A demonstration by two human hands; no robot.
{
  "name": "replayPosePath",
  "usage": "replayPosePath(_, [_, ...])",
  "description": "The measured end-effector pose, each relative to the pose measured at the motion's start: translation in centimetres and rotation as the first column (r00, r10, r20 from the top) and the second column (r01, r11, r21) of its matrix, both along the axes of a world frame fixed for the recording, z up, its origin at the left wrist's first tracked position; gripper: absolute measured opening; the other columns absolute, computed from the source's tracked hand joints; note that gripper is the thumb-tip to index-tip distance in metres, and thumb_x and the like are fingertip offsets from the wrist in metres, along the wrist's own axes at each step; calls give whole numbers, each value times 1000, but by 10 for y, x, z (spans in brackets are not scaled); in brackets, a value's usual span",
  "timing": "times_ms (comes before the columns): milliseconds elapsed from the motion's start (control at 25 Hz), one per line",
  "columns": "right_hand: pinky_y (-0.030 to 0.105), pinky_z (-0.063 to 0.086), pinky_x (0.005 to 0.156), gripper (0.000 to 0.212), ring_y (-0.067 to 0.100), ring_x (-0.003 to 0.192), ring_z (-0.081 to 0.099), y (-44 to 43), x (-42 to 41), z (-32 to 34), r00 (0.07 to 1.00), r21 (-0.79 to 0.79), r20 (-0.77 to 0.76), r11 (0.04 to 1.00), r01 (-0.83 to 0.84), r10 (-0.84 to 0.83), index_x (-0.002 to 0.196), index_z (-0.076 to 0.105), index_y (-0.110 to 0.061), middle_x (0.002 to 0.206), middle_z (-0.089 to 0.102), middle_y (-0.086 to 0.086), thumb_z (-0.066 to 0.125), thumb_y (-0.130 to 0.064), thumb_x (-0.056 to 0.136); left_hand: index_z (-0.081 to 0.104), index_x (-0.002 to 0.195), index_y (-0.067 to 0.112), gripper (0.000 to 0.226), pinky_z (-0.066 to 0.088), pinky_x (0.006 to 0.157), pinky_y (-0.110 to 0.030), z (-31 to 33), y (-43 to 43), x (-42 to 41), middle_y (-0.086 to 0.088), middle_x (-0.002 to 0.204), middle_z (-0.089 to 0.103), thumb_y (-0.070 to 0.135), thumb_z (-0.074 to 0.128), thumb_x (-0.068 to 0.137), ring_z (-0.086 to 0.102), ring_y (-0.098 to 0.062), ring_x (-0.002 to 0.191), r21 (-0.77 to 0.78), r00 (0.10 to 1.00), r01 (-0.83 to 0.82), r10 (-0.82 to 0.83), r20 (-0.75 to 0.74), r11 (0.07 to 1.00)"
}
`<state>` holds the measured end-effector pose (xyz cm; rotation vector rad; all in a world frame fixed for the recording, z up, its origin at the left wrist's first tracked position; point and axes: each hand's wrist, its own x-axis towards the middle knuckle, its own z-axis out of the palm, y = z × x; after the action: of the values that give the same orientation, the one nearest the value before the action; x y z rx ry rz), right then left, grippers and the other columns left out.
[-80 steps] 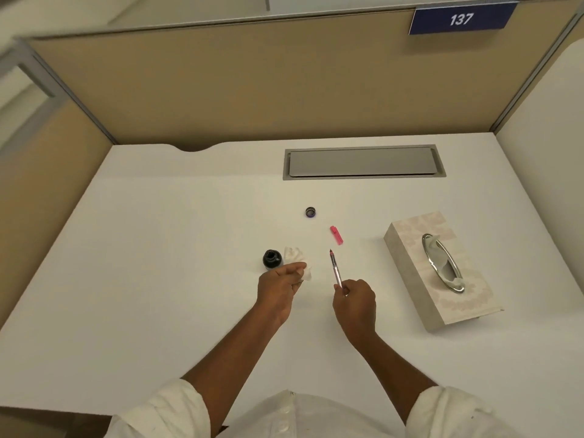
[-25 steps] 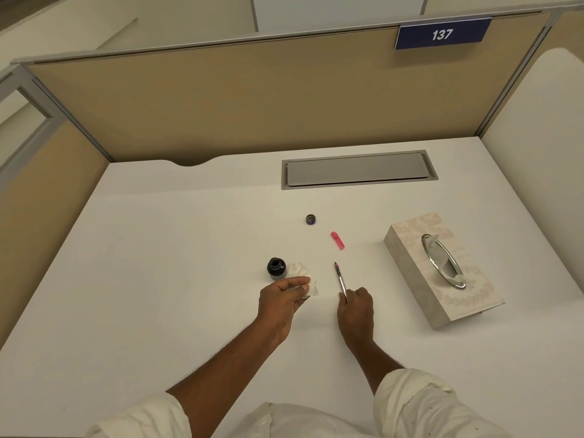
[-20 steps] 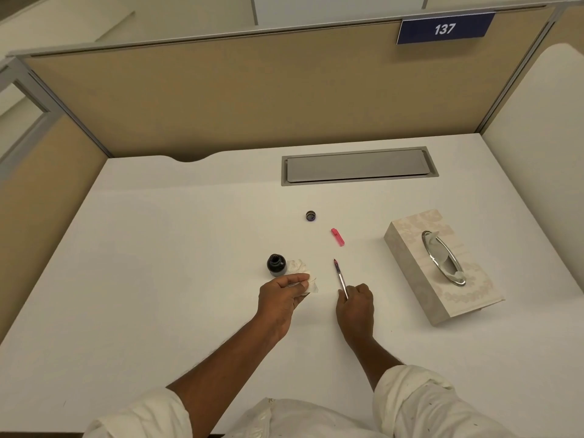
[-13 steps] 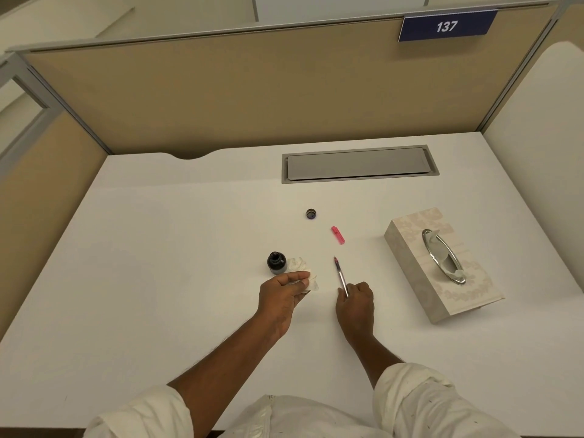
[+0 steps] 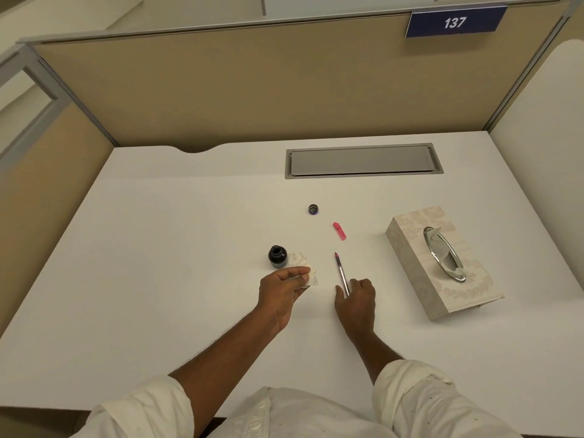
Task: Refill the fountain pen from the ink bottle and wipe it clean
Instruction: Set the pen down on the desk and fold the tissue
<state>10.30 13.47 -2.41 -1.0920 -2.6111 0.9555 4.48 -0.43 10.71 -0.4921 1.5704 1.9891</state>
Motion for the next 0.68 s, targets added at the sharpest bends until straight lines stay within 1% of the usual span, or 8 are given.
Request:
replayPosePath(80, [42,51,79,35,35,95,57,0,3,4,1000,36,-28,999,2,-1,102,64,2,98,61,17,70,-25,80,70,84,2,15,54,80,-27,1,0,1,-11,95,70,-11,63,78,67,-24,93,0,1000,-9,9,0,1000])
replayPosePath(160, [41,52,75,36,34,91,60,-1,8,11,994,119,-105,993,-6,19,103,65,0,96,64,17,71,-27,79,69,84,1,15,54,81,-27,2,0,4,-11,93,71,-11,64,78,67,-24,92,10,1000,-26,26,3,1000])
replayPosePath(280, [36,53,69,29,30,83,64,-7,7,29,964,214,-259,977,-3,60,99,69,-2,90,69,14,70,-23,79,69,86,0,16,56,78,-24,1,0,7,-11,93,71,-11,64,77,69,-20,87,23,998,-61,61,13,998])
replayPosePath(360, [36,54,69,23,27,81,63,-13,3,45,938,200,-331,979,-36,102,98,69,-1,89,69,13,66,-18,83,69,86,0,16,57,71,-21,2,0,9,-12,93,71,-11,63,77,69,-18,84,30,995,-96,96,17,995])
replayPosePath(400, [37,54,69,20,25,81,62,-17,-1,54,924,138,-368,989,-55,103,98,69,-2,89,69,12,64,-15,85,69,87,0,16,57,70,-21,2,0,10,-12,94,71,-11,64,77,70,-18,84,33,993,-115,114,20,993])
replayPosePath(480, [29,52,66,14,15,77,60,-26,-6,71,898,-100,-435,987,-129,73,98,68,-6,90,67,8,60,-13,89,69,88,0,16,57,71,-23,1,0,15,-13,96,70,-11,65,77,69,-21,86,29,988,-155,155,19,987])
replayPosePath(560, [18,48,66,11,7,77,61,-38,-8,86,888,-318,-451,915,-248,84,95,67,-13,91,68,1,57,-17,93,70,84,1,15,58,71,-25,1,-4,21,-13,93,71,-11,66,75,69,-24,86,10,981,-195,195,-12,981])
replayPosePath(680, [6,44,68,14,3,82,62,-58,-7,97,894,-459,-389,795,-396,221,95,67,-19,93,69,-6,54,-22,95,70,68,9,21,58,73,-30,2,-21,34,-11,84,70,-12,68,72,69,-27,83,-65,961,-266,259,-102,962])
